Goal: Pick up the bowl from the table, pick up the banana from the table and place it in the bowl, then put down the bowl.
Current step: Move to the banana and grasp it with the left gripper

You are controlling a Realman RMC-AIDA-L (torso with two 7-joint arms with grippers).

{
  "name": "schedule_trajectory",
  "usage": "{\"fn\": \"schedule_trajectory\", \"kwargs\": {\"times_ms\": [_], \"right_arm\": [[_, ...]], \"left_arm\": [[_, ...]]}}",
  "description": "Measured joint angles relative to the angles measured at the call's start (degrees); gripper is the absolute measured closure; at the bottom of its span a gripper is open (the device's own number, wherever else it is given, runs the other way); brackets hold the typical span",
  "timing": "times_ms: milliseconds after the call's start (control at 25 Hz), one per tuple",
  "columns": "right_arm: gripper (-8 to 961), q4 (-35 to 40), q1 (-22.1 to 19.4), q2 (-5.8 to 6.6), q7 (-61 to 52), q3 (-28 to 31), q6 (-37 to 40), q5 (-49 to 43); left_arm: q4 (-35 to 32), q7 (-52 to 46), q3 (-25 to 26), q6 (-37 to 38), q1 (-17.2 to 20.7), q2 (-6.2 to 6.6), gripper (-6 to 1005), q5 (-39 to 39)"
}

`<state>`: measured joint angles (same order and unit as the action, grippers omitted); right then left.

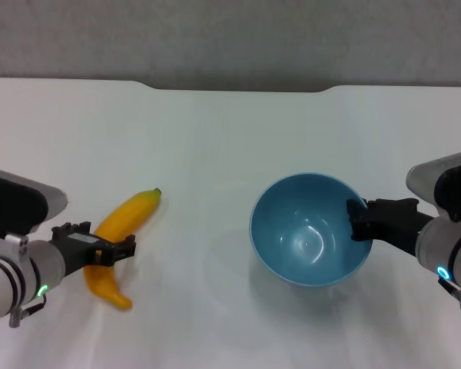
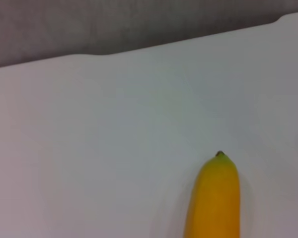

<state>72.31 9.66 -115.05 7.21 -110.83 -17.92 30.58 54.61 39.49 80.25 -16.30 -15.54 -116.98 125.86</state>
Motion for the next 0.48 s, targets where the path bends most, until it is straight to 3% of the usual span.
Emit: {"fn": "schedule_trajectory", "kwargs": {"times_ms": [480], "right_arm": [[912,0.0,0.0,0.00,0.0,0.0,0.1,0.0]], "left_arm": [[-1.0,-0.6,0.0,-1.5,-0.9,0.00,104,0.2]]}}
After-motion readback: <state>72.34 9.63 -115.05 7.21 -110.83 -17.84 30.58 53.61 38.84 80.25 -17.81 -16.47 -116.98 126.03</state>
